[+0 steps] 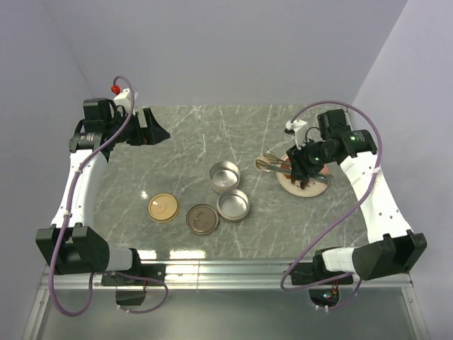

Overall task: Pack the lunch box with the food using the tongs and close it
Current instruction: Place the food into the lunch box

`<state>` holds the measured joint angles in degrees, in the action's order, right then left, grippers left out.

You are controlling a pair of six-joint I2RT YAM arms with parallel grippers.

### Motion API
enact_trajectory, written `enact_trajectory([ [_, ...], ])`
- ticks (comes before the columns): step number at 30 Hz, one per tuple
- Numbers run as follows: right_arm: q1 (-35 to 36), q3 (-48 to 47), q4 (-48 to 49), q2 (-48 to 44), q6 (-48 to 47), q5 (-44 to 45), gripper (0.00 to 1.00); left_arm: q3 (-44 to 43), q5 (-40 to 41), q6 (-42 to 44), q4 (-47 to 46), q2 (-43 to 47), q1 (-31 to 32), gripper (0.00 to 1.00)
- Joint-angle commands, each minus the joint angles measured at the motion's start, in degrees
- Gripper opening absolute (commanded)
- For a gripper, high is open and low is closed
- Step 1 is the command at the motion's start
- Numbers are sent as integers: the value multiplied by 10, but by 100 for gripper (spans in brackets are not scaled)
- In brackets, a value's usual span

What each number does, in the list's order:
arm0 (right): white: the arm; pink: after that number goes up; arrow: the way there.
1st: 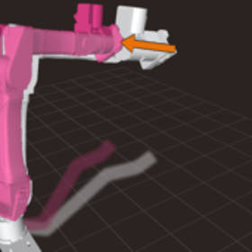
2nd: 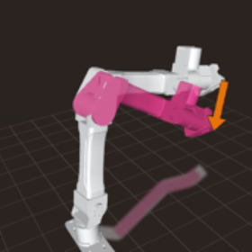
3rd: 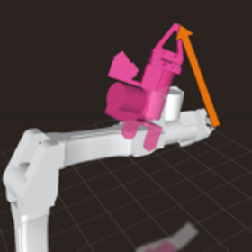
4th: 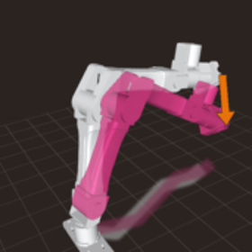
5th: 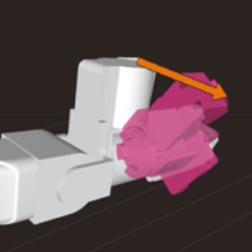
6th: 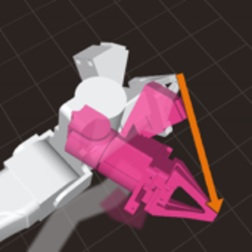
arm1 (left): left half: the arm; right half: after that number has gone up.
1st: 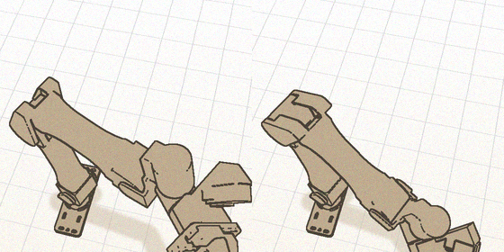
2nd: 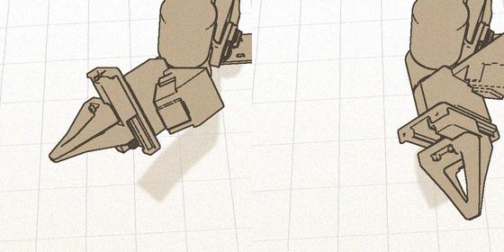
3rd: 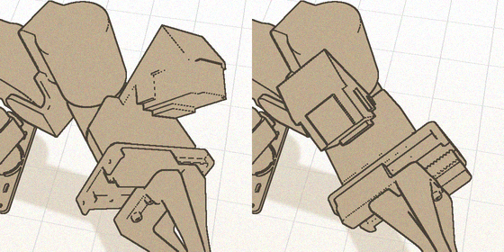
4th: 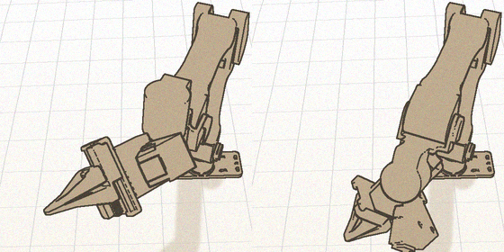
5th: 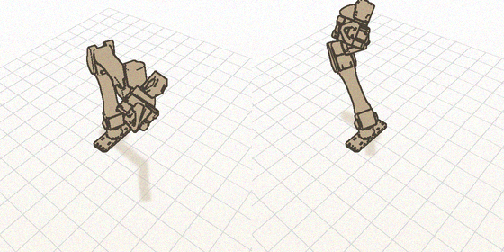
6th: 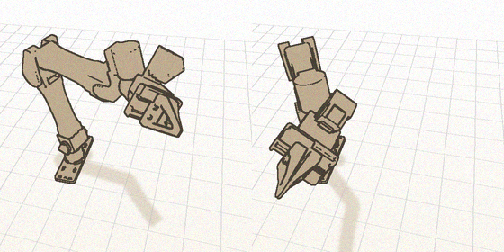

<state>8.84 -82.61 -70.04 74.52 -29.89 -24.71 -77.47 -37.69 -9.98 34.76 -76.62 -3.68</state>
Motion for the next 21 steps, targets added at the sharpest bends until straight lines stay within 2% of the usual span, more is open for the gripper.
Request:
enact_trajectory([
  [1, 23, -33, 33, 6, 23, -1, 50, 0, -1, 1, -11, 1, -1, 97],
  [21, 157, -15, 40, 21, 39, 5, 50, 3, 7, 10, -5, 2, -2, 97],
])
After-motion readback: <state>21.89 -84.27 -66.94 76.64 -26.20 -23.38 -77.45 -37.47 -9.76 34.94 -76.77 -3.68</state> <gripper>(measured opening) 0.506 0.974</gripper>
